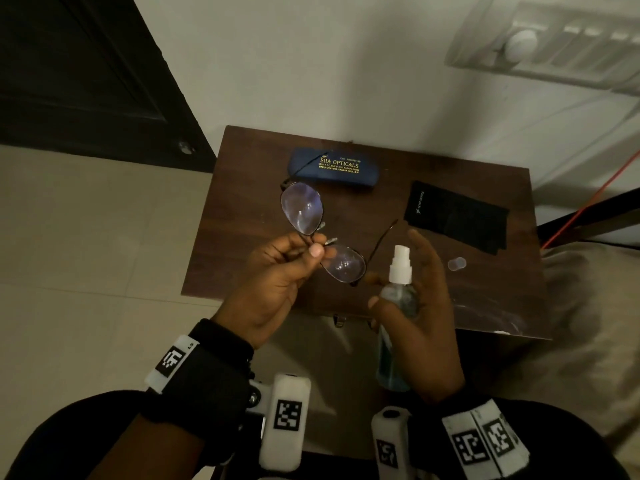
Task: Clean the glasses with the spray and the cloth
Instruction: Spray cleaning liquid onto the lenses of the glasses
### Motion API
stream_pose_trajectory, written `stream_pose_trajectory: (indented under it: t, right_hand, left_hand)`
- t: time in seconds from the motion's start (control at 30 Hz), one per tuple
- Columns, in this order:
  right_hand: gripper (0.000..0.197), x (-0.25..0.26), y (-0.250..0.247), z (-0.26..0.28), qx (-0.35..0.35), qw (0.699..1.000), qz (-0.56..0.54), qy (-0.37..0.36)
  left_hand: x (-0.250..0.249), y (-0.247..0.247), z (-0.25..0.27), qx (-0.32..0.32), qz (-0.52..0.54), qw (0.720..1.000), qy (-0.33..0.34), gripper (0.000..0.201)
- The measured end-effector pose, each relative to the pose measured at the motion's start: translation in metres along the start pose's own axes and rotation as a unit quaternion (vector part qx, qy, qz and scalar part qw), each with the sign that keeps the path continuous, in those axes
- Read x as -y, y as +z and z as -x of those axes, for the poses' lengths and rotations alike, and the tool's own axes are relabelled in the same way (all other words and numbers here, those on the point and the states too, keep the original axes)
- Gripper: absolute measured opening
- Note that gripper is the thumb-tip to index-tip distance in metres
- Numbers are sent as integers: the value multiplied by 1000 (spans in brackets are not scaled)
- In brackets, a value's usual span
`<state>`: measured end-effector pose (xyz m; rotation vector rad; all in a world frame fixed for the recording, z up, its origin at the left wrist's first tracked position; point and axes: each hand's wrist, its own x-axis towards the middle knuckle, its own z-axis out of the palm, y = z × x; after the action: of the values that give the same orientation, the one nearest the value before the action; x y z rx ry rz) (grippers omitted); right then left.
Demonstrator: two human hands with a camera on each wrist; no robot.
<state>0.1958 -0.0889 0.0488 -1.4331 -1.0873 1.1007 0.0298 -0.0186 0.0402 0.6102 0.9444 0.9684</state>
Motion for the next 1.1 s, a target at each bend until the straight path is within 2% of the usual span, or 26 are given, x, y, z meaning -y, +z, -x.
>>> stream_pose_trajectory:
  t: [0.17, 0.27, 0.33, 0.4, 0.43, 0.53, 0.63, 0.77, 0.9, 1.0, 1.1]
  right_hand:
    - [62, -1, -2, -1, 47, 997, -29, 53]
    - [56, -1, -5, -3, 91, 993, -34, 71]
    - [50, 0, -8, -3, 100, 993, -6, 62]
    - [49, -1, -10, -4, 85, 994, 45, 51]
    - [50, -1, -12, -4, 80, 993, 77, 42]
    - [40, -3, -20, -9, 69, 984, 166, -10]
    - [43, -6, -27, -14, 50, 976, 210, -33]
    - [59, -3, -27, -15, 37, 964, 257, -60]
    - [65, -4, -23, -16, 31, 959, 277, -57]
    - [63, -5, -17, -12, -18, 962, 271, -39]
    - [67, 1, -7, -6, -72, 958, 271, -53]
  left_hand:
    - [1, 0, 1, 36, 32, 999, -6, 21]
    - [-1, 2, 3, 63, -8, 998, -2, 25]
    - [-2, 0, 3, 64, -69, 996, 3, 21]
    - [-3, -6, 2, 39, -138, 990, 8, 15]
    - [-4, -10, 2, 33, -161, 986, 7, 21]
    - [-14, -21, 4, 47, -115, 992, -17, 44]
    - [-26, -23, 4, 37, -63, 997, -33, 34]
    - [-21, -23, 3, -22, -186, 981, 40, 22]
    - [-14, -26, 4, -59, -246, 962, 100, 17]
    - [-9, -25, 3, -93, -271, 947, 147, 19]
    - [-3, -22, 2, -126, -259, 943, 167, 20]
